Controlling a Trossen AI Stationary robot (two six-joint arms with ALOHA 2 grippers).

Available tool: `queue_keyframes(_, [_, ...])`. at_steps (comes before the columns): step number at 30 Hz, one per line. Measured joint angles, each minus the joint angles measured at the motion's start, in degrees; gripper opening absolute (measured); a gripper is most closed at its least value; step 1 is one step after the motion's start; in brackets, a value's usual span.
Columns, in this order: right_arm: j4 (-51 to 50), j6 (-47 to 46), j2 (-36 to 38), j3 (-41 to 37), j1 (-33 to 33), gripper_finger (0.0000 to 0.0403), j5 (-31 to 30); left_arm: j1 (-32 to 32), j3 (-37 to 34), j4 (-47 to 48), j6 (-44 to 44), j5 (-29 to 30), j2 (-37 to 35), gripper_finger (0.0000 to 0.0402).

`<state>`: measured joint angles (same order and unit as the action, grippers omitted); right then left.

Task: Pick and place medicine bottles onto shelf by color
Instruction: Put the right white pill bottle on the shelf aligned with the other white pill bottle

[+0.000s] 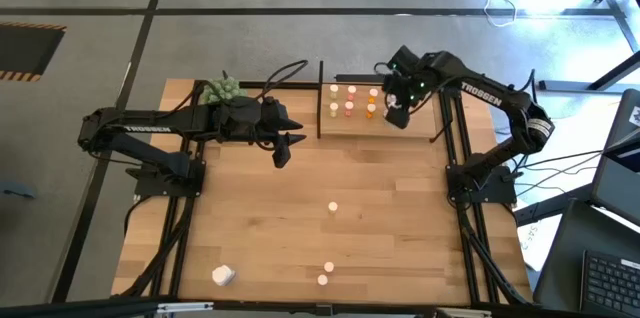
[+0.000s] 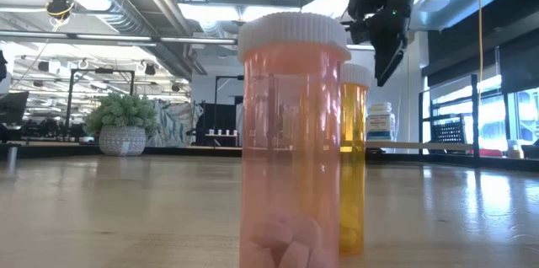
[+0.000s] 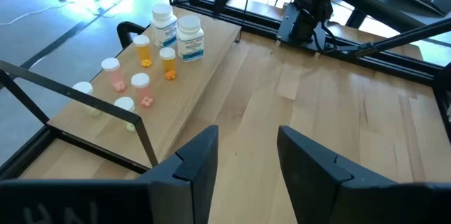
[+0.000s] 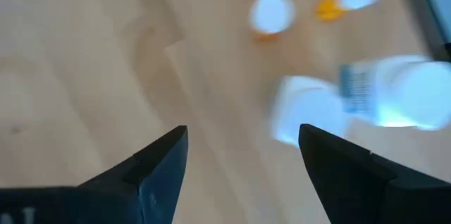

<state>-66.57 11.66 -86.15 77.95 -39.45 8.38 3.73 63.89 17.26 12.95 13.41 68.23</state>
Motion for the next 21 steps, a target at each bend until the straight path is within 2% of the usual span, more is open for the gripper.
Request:
queue_keyframes(2, [0.2,-1.2,0.0,-0.9,2.1,0.0273,0.2,0.0,0.0,0.0,0.0,0.0,0.0,0.0141])
queue_keyframes(7, [2.1,-5.0,0.0,-4.6,5.2,0.0273,-5.7,0.0,0.0,0.0,0.0,0.0,0.0,0.0141])
queue_keyframes(15, [12.8,-3.9,0.0,-12.4,4.4,0.0273,-6.3,0.0,0.0,0.0,0.0,0.0,0.0,0.0141])
queue_keyframes(21, [13.0,-3.9,-0.1,-13.5,4.3,0.0273,-7.2,0.0,0.0,0.0,0.0,0.0,0.0,0.0141])
